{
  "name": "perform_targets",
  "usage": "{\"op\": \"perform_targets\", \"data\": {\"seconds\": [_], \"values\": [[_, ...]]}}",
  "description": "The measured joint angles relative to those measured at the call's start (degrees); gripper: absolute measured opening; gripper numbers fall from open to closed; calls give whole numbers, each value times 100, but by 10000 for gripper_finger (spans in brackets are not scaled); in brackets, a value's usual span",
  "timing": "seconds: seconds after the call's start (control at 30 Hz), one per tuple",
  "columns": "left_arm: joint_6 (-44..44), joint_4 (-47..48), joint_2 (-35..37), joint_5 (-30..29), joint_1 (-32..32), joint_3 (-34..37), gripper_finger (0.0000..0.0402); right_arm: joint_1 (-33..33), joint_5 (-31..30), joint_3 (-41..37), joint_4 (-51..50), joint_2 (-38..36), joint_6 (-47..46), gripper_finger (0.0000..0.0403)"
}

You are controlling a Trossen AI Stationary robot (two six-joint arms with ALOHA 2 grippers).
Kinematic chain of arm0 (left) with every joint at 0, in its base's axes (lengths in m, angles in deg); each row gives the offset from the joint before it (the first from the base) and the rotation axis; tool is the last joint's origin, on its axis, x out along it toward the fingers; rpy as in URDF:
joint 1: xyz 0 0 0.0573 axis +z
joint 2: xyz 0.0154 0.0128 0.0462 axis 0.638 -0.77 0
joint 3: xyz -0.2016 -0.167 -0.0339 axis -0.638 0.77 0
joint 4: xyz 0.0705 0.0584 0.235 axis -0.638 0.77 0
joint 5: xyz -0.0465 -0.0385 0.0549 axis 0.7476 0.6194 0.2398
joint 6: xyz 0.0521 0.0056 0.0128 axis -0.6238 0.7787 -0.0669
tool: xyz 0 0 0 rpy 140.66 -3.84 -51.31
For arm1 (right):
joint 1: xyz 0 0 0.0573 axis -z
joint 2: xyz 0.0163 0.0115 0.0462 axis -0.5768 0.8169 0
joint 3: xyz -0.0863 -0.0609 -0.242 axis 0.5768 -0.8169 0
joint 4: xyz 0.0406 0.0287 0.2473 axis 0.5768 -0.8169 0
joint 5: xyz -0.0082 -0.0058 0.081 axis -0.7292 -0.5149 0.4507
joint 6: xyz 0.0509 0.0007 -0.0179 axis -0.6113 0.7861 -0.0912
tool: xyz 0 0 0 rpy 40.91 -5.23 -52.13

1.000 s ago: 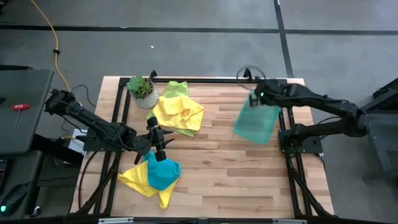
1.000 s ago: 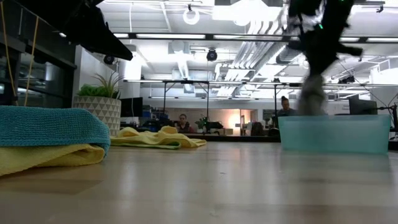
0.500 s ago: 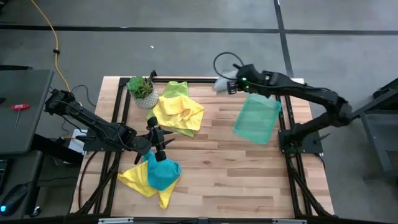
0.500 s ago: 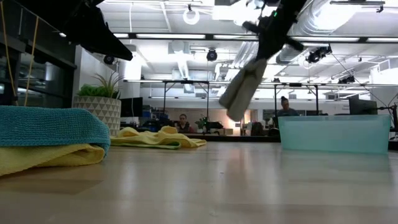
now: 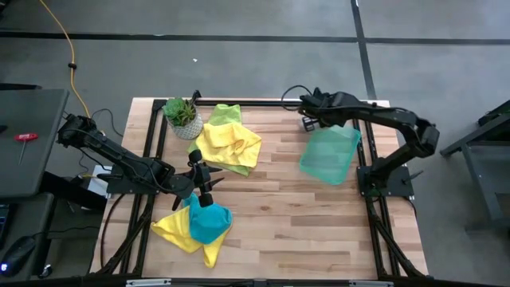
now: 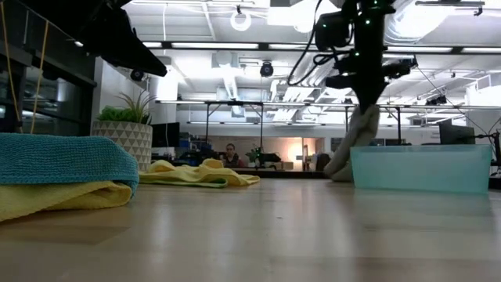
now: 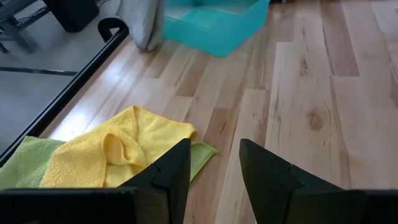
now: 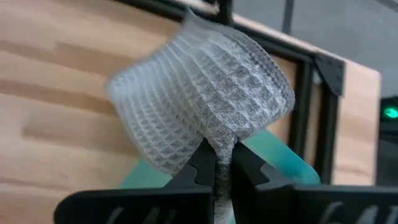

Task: Fold microfiber towels
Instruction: Put the gray microfiber cloth into the blue bin

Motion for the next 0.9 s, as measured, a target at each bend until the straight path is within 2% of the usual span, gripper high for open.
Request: {"op": "perform_targets", "data": {"seconds": [0.17,0.63,0.9], "values": [[16,-2,0,21,-1,0,129,-211,9,0,-733,-91,-397,0],[8,-2,-2,150,-1,0,129,-842,447,-27,-1865,-173,-1498,0],[2,-2,-2,150,0,0,129,-1032,772,-748,-1946,-208,-1878,0]]}}
